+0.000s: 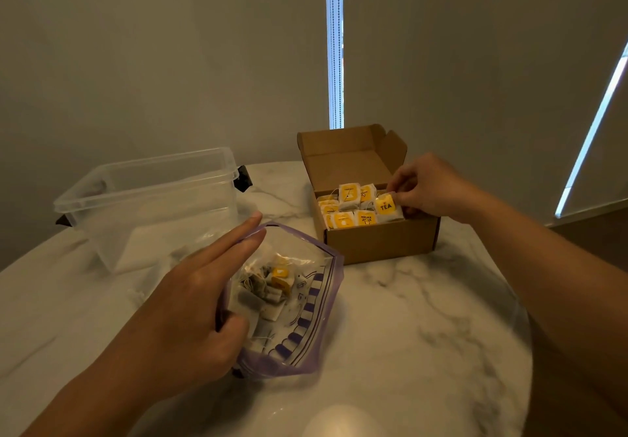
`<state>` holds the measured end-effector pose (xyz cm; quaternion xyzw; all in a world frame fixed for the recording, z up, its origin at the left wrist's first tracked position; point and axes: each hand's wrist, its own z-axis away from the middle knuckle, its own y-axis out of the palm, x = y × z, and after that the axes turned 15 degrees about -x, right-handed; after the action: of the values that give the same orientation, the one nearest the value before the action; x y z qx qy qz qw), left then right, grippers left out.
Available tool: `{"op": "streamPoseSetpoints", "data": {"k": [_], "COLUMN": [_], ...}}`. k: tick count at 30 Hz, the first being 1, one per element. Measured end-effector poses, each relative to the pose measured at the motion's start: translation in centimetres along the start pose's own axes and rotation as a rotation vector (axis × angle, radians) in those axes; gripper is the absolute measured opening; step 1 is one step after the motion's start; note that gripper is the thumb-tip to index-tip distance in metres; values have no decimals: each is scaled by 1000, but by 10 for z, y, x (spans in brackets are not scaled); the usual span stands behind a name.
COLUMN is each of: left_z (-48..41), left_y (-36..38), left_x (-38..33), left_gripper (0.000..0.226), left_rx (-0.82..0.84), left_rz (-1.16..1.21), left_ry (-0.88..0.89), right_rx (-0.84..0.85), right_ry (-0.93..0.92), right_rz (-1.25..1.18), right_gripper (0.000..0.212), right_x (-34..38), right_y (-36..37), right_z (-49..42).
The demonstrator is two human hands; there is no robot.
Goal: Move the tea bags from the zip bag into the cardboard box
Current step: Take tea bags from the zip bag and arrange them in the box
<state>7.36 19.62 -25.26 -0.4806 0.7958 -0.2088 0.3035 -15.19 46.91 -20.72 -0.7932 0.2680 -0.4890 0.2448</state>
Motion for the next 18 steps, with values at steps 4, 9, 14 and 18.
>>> {"op": "streamPoseSetpoints", "data": {"k": [4, 9, 14, 18], "left_z": [0, -1, -2, -2], "left_y": [0, -2, -2, -4], "left_x": [-1, -2, -3, -4], "left_gripper": [85, 85, 85, 84], "left_rx": [10, 9, -2, 0], "left_rz": [-3, -3, 9, 4], "left_ry": [-10, -1, 18, 24], "right_rx": [-41, -69, -207, -311], "right_ry": [-172, -207, -228, -298], "right_rz": [264, 306, 311, 152], "right_gripper": [11, 18, 21, 20], "right_x": [-4, -7, -3, 26], "right_y": [6, 7, -7, -20], "right_z": [-7, -11, -5, 36]}}
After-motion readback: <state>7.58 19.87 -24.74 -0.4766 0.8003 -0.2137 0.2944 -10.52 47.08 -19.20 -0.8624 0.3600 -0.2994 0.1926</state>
